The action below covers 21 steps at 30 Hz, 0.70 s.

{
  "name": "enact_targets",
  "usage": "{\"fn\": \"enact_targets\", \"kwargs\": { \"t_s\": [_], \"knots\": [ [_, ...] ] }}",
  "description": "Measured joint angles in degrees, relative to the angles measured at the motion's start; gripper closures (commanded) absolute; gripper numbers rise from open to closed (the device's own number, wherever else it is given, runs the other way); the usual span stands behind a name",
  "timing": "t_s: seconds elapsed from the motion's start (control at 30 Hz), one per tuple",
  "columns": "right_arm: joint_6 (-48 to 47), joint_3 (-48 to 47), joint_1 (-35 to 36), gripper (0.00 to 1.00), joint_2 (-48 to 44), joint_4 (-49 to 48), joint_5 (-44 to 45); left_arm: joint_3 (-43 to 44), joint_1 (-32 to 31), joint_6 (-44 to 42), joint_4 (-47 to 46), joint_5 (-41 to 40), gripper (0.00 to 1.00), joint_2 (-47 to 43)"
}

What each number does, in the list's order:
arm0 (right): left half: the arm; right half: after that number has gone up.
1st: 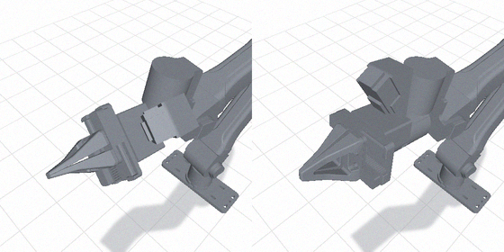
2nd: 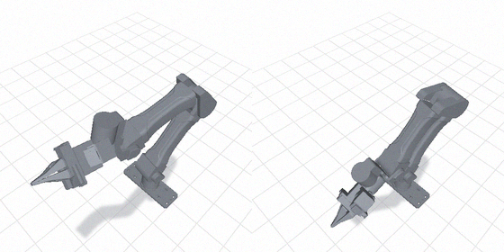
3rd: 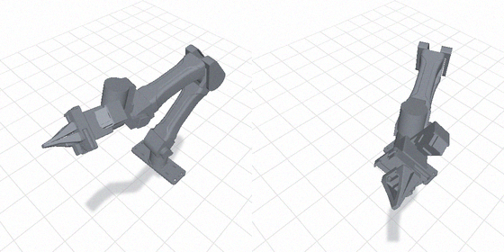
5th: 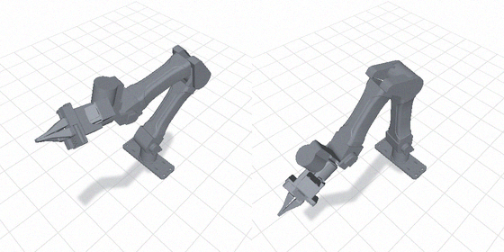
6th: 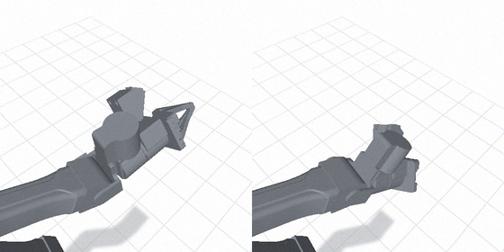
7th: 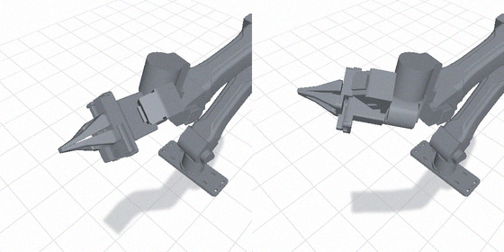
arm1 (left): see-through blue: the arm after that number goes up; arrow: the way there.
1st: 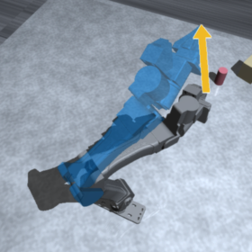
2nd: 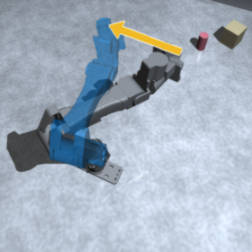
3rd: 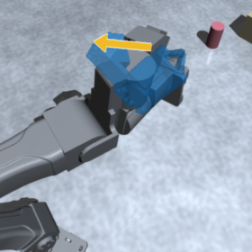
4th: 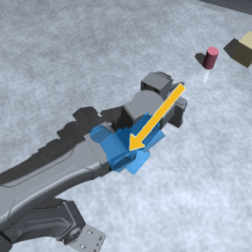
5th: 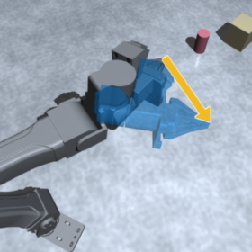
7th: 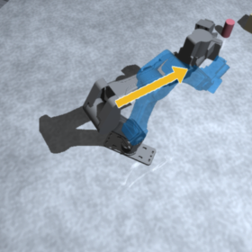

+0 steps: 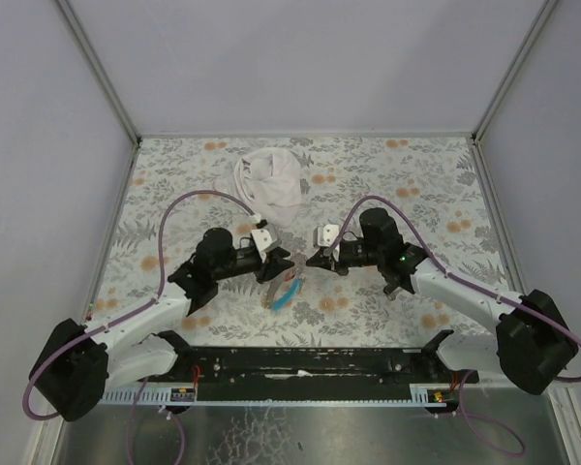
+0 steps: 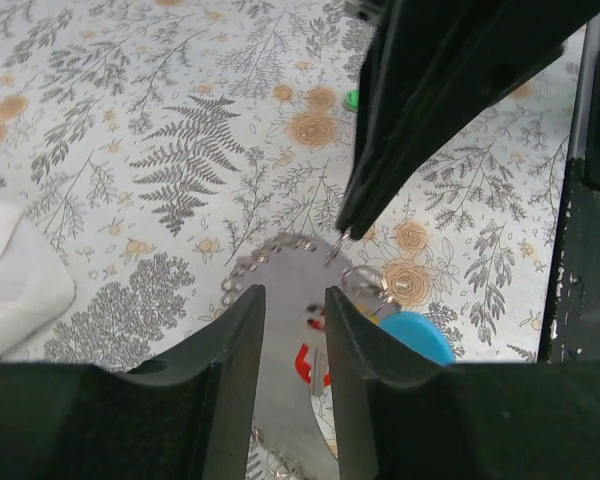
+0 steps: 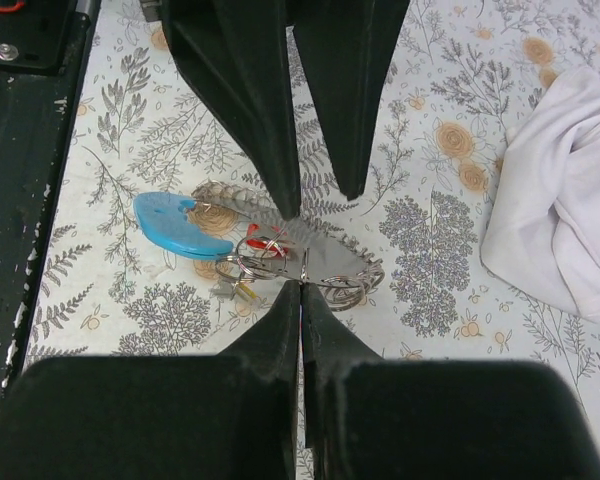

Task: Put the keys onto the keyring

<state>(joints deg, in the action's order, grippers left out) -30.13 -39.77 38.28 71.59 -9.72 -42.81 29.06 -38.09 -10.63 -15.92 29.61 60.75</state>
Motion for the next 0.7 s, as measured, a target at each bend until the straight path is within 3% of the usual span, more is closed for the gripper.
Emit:
{"fn": "enact_targets", "kwargs": {
  "t_s": [0.3, 0.7],
  "knots": [
    [3.3, 2.7, -1.8, 1.00, -1.3, -6.3, -1.9, -7.4, 6.4, 7.4, -15.0, 7.8, 0.53, -0.4],
    [5.5, 2.7, -1.9, 1.00, -0.8, -10.0, -6.3, -7.8, 7.4, 11.0, -24.8, 14.0, 0.53, 2.6]
  ]
}}
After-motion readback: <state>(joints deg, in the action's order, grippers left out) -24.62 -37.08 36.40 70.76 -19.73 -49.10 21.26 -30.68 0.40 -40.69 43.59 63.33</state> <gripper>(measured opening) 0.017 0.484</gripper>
